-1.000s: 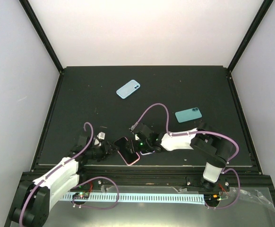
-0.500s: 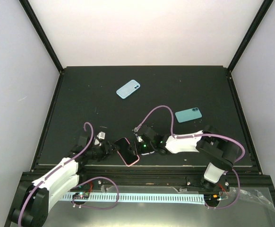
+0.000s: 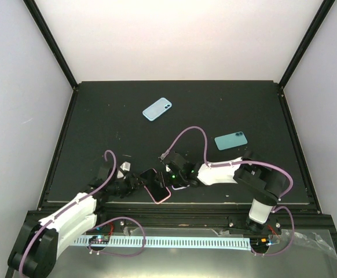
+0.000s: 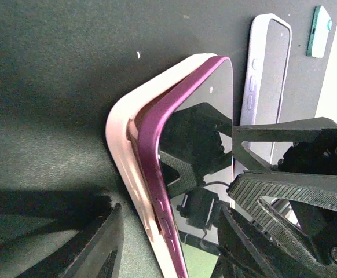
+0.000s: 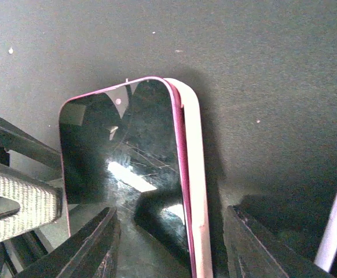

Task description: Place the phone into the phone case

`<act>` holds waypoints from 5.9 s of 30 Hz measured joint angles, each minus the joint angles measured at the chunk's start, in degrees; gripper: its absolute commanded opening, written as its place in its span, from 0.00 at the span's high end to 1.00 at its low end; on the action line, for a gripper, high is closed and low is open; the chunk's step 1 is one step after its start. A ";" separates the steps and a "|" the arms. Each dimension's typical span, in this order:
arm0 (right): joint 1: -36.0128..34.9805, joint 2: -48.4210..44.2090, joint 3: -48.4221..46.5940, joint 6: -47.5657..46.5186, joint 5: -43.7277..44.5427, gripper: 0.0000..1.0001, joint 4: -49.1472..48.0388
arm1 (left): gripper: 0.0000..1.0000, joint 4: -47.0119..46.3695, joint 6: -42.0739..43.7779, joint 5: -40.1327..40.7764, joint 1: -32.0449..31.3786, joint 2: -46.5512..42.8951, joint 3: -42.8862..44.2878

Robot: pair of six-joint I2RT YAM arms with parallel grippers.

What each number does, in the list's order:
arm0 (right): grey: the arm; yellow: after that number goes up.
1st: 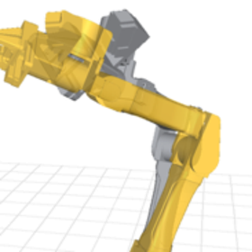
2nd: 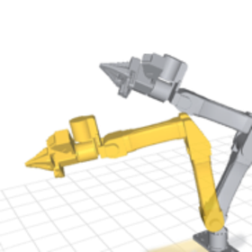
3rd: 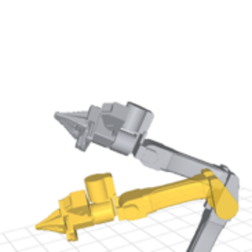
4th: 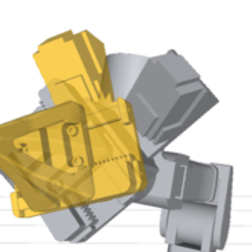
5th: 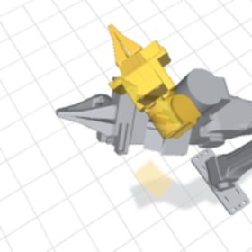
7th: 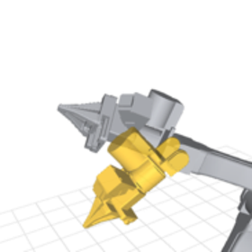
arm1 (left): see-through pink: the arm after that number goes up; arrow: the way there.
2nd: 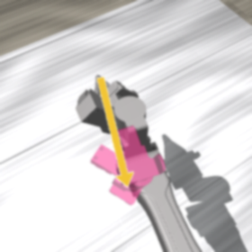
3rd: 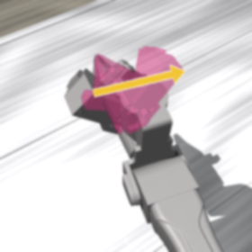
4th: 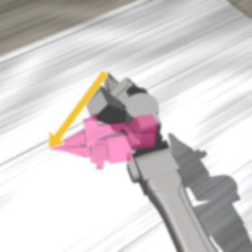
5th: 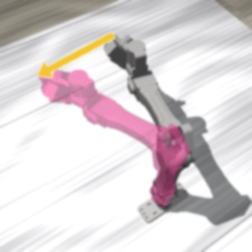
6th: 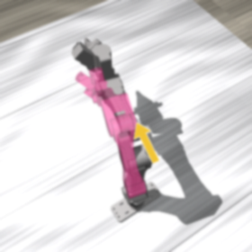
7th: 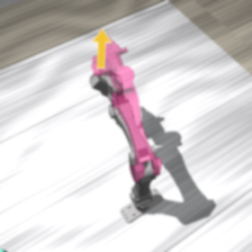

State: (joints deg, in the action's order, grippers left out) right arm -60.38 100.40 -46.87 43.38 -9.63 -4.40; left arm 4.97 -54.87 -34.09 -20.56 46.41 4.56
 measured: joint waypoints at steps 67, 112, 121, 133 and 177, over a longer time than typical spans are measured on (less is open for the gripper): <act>2.36 -0.24 8.35 11.21 -9.66 0.53 -17.33 | 0.69 -9.33 -3.58 5.05 -5.46 5.40 -1.25; 9.49 -23.21 17.59 21.81 -19.30 0.90 -29.35 | 0.21 -11.76 -17.09 -7.30 -5.84 -20.61 -1.68; 9.75 -30.67 18.82 28.09 -19.39 0.90 -37.09 | 0.33 -29.92 -25.99 -9.77 -6.29 -23.52 -1.81; 9.84 -31.23 20.37 31.21 -18.08 0.86 -39.71 | 0.89 -39.30 -27.50 -10.12 -8.81 -19.12 -1.60; 10.23 -37.33 22.69 20.72 -30.93 0.85 -35.41 | 0.56 -36.87 -21.33 -6.23 -9.09 -20.92 2.01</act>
State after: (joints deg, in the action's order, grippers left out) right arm -50.15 63.07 -24.18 64.10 -40.56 -39.81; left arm -31.90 -76.20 -40.32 -29.65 25.50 6.57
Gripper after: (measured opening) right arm 0.154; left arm 0.503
